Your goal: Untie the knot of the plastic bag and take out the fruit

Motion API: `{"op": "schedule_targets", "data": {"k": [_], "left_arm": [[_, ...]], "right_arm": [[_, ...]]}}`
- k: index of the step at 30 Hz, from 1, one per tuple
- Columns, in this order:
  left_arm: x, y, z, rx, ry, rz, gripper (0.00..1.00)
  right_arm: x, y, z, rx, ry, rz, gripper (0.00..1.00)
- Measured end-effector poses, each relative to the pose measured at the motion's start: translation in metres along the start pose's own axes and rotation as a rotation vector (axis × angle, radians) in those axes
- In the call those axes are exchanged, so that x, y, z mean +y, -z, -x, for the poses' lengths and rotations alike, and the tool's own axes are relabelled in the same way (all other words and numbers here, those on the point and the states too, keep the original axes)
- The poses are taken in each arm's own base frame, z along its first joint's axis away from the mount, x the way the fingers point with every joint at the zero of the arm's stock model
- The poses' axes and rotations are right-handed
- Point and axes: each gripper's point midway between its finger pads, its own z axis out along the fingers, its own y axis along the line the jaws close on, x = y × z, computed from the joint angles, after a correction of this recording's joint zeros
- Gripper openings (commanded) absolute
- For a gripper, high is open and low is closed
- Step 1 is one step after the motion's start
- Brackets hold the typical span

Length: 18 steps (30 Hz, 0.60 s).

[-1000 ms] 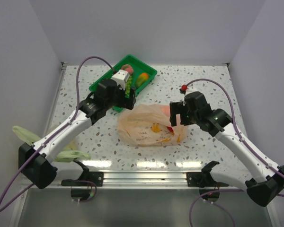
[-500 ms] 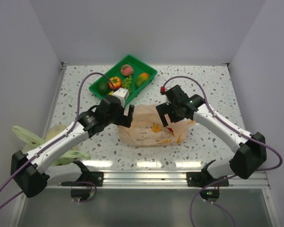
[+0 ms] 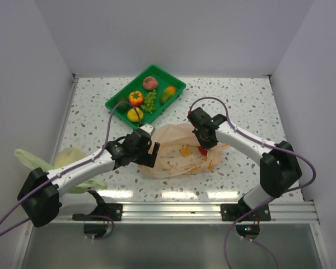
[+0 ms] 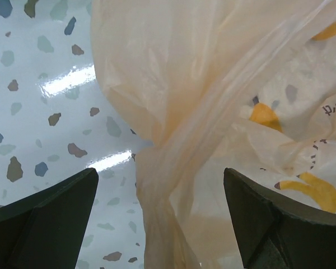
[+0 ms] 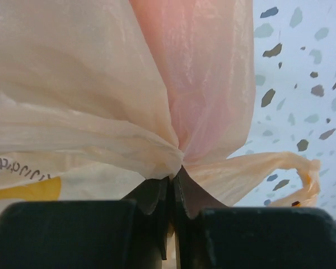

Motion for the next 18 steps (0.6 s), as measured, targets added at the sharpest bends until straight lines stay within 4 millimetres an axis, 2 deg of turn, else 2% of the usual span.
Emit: {"op": "schedule_targets", "data": {"k": [3,6,7,9,10,13,16,18], "left_arm": [[-0.001,-0.014,-0.007,0.023,0.013,0.014,0.92],[-0.006,-0.030,-0.005,0.020,0.032,0.014,0.76],[-0.008,-0.036,-0.004,0.017,0.038,0.013,0.62],[-0.011,-0.047,-0.004,0.021,0.045,0.013,0.50],[-0.012,-0.052,-0.004,0.024,0.046,0.015,0.39],[-0.015,-0.066,-0.005,0.035,0.049,0.017,0.22],[-0.019,-0.072,-0.001,0.029,0.053,0.010,0.17],[-0.020,-0.073,0.001,0.019,0.055,0.005,0.16]], "right_arm": [[0.000,0.003,0.003,-0.014,-0.001,0.004,0.00],[0.006,0.019,0.013,-0.057,0.007,0.037,0.00],[0.010,0.028,0.019,-0.085,0.014,0.050,0.00],[0.027,0.052,0.034,-0.163,0.048,0.086,0.00],[0.039,0.066,0.041,-0.205,0.068,0.110,0.00],[0.081,0.099,0.050,-0.296,0.139,0.186,0.00],[0.110,0.109,0.040,-0.306,0.189,0.231,0.00],[0.115,0.104,0.037,-0.291,0.186,0.229,0.00]]}}
